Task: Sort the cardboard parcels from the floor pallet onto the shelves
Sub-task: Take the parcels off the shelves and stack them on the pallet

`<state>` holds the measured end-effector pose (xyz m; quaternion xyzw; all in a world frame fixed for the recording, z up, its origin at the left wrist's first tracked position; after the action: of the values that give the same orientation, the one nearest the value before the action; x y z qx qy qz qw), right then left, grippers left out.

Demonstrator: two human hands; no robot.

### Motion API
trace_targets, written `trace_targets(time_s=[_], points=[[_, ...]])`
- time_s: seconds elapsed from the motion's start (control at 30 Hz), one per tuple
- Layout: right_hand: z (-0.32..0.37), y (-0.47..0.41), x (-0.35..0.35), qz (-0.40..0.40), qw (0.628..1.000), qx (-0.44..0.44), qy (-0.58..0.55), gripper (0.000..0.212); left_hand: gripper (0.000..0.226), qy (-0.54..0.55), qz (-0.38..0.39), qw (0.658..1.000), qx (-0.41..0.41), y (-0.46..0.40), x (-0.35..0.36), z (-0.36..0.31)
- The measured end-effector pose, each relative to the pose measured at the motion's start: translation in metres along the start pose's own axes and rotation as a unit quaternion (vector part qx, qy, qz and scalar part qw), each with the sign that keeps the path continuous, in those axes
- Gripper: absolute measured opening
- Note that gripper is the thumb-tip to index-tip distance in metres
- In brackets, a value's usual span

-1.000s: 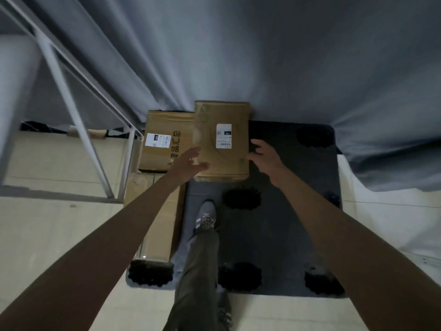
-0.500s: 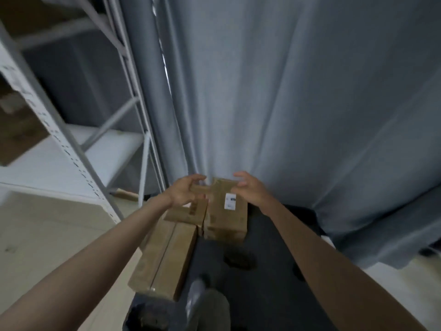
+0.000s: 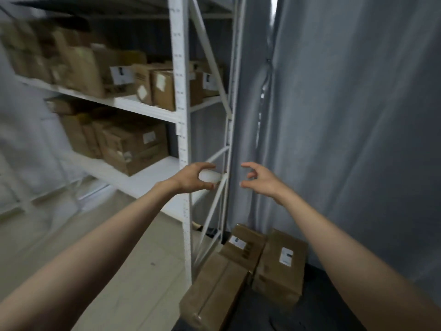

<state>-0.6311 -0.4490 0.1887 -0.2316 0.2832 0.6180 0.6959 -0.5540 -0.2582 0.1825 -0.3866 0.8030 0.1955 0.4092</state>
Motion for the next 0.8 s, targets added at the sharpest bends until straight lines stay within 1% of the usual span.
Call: trace_targets(time_s=[0.13, 0.3, 0.43, 0.6, 0.8], points=[[0.077, -0.039, 0.079, 0.046, 0.998, -0.051, 0.007, 0.064, 0.075, -0.037, -0.026, 0.997, -0.056, 0.061, -0.056, 0.082], [0.180, -0.075, 0.205, 0.123, 0.988, -0.094, 0.000, 0.066, 0.075, -0.091, -0.044, 0.984, -0.144, 0.152, -0.142, 0.197], [0.248, -0.091, 0.287, 0.150, 0.982, -0.118, -0.002, 0.069, 0.073, -0.091, -0.052, 0.977, -0.187, 0.208, -0.205, 0.272], [0.305, -0.117, 0.342, 0.151, 0.980, -0.127, 0.010, 0.072, 0.074, -0.086, -0.055, 0.974, -0.203, 0.232, -0.258, 0.334], [0.329, -0.153, 0.371, 0.148, 0.981, -0.120, 0.030, 0.072, 0.074, -0.081, -0.040, 0.977, -0.194, 0.212, -0.273, 0.385]])
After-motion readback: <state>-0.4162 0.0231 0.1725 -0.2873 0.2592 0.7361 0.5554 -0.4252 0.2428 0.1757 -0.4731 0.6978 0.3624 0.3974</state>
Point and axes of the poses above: each hand's wrist, its own y-axis away from the middle knuckle, its own x-axis out of the palm, z = x × y, the point moved 9 cm from there along -y, towards the middle knuckle, and after that the axes turned 3 degrees about z, right-handed, at the moved point
